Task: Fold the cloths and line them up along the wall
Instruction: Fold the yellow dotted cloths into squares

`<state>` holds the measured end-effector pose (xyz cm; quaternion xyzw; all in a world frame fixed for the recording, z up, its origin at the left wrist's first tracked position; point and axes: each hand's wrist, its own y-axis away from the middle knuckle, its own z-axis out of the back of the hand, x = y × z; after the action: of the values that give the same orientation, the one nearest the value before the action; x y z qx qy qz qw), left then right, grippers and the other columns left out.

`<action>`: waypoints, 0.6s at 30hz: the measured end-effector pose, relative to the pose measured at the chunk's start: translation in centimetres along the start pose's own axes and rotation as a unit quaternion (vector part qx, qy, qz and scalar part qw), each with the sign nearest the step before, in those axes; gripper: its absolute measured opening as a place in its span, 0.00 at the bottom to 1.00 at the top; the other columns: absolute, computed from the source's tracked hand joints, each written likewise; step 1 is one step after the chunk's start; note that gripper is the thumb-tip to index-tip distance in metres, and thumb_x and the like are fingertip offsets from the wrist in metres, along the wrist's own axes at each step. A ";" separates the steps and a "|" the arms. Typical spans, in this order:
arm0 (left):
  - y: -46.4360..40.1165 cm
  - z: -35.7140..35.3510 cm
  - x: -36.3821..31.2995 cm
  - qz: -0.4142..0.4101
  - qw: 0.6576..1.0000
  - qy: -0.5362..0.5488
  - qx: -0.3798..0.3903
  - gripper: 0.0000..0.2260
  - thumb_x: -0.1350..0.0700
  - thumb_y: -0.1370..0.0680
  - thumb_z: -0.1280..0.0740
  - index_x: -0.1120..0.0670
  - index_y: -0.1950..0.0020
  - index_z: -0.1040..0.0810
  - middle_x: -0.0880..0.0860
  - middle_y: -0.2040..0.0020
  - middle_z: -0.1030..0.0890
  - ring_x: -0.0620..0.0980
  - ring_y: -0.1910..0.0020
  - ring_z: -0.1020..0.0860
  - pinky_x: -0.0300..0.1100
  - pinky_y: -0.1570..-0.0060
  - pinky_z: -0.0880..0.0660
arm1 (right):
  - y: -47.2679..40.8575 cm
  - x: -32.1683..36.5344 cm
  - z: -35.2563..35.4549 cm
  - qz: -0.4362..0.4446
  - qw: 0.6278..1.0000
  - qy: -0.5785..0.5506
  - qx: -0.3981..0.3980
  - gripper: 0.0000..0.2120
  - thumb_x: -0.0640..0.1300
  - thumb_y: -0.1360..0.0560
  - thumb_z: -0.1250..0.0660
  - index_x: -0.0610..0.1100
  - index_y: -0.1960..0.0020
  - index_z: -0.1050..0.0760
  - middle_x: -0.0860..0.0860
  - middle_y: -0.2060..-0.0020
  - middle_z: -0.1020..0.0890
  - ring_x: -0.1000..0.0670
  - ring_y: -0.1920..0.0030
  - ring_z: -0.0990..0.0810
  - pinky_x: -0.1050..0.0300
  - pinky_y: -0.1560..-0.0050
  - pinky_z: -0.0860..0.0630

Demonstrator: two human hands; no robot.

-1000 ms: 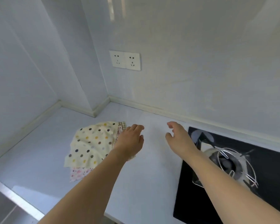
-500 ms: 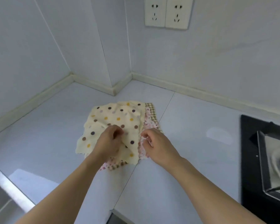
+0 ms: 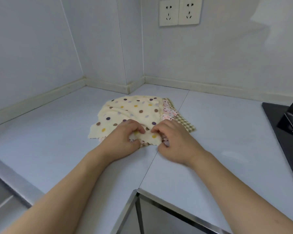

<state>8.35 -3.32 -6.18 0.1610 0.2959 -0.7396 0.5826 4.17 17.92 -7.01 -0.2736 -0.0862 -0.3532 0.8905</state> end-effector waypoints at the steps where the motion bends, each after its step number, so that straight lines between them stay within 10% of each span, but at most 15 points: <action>1: -0.2 -0.1 -0.1 -0.004 1.000 -0.007 -0.018 0.11 0.58 0.29 0.33 0.48 0.48 0.22 0.42 0.47 0.23 0.41 0.45 0.27 0.25 0.48 0.35 | 0.0 0.2 0.1 -0.006 1.000 0.001 0.003 0.22 0.45 0.35 0.36 0.50 0.41 0.25 0.55 0.48 0.25 0.51 0.46 0.29 0.57 0.41 0.32; 10: -1.4 -0.1 -0.8 -0.006 0.998 0.007 -0.060 0.07 0.52 0.20 0.37 0.50 0.54 0.20 0.47 0.58 0.19 0.47 0.55 0.22 0.49 0.49 0.25 | -0.7 -0.9 -0.7 -0.015 0.997 -0.042 -0.063 0.10 0.52 0.26 0.33 0.48 0.48 0.21 0.58 0.53 0.27 0.55 0.51 0.28 0.59 0.50 0.29; 18: -0.5 1.8 -4.4 -0.047 0.980 -0.123 -0.147 0.10 0.55 0.19 0.40 0.50 0.44 0.20 0.45 0.49 0.20 0.47 0.50 0.24 0.43 0.50 0.28 | -0.1 1.9 2.2 -0.052 0.979 -0.035 -0.192 0.11 0.45 0.26 0.43 0.40 0.57 0.24 0.52 0.64 0.24 0.49 0.60 0.28 0.49 0.56 0.28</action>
<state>9.20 -1.00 -2.10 -0.0328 0.3349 -0.7289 0.5962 5.58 17.93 -4.43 -0.4466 -0.0621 -0.3996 0.7982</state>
